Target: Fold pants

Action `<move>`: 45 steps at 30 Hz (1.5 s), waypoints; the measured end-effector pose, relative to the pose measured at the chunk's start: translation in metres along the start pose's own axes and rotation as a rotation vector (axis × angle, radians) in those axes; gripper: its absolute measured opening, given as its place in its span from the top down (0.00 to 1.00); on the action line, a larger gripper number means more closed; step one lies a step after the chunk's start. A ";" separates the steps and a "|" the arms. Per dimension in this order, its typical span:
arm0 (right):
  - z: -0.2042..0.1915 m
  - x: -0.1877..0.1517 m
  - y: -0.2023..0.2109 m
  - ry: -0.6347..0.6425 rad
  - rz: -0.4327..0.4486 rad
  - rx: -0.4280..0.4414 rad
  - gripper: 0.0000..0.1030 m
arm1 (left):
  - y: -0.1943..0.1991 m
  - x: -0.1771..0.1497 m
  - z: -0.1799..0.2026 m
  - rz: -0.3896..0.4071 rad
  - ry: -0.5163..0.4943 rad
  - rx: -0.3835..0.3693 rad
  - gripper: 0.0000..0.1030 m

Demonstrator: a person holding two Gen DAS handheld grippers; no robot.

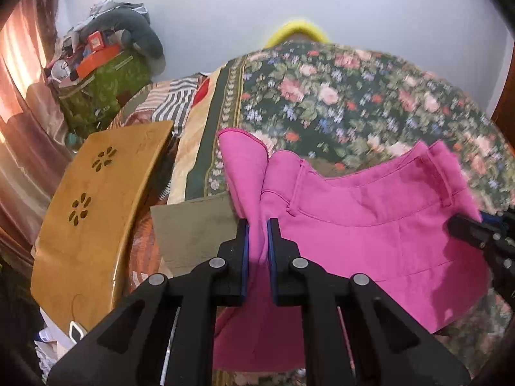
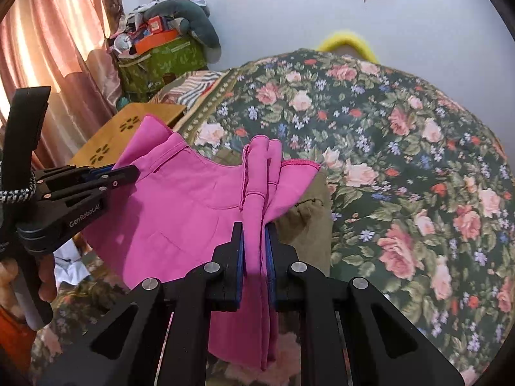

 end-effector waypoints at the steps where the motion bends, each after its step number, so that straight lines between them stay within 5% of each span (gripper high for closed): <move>1: 0.001 -0.001 -0.004 0.016 -0.004 -0.006 0.90 | -0.006 -0.002 0.000 -0.008 -0.011 0.013 0.90; 9: 0.016 -0.019 -0.006 0.039 -0.042 -0.055 0.82 | -0.027 -0.022 -0.017 -0.089 0.036 -0.013 0.84; 17: 0.015 -0.031 0.075 -0.020 0.039 0.008 0.80 | 0.062 -0.041 -0.023 -0.045 0.024 -0.097 0.84; 28: -0.054 -0.032 0.252 0.058 0.354 0.065 0.80 | 0.276 -0.061 -0.023 0.249 0.050 -0.171 0.84; 37: -0.119 -0.058 0.351 0.168 0.548 0.051 0.80 | 0.423 -0.103 -0.026 0.510 0.056 -0.102 0.84; 40: -0.135 -0.073 0.369 0.172 0.577 0.065 0.80 | 0.458 -0.123 -0.025 0.559 0.076 -0.131 0.82; 42: -0.142 -0.080 0.373 0.173 0.590 0.061 0.80 | 0.479 -0.136 -0.024 0.588 0.086 -0.159 0.72; 45: -0.154 -0.090 0.383 0.172 0.614 0.054 0.75 | 0.506 -0.152 -0.023 0.643 0.101 -0.136 0.45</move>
Point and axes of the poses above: each gripper's, at about its wrist camera, not at the fingertips, and y roughly against the way its jaws point, z to its right, x to its top, the point moved 6 cm from there along -y, roughly the way its jaws point, and after that the axes turned 5 degrees about x, right-handed, at the moved point
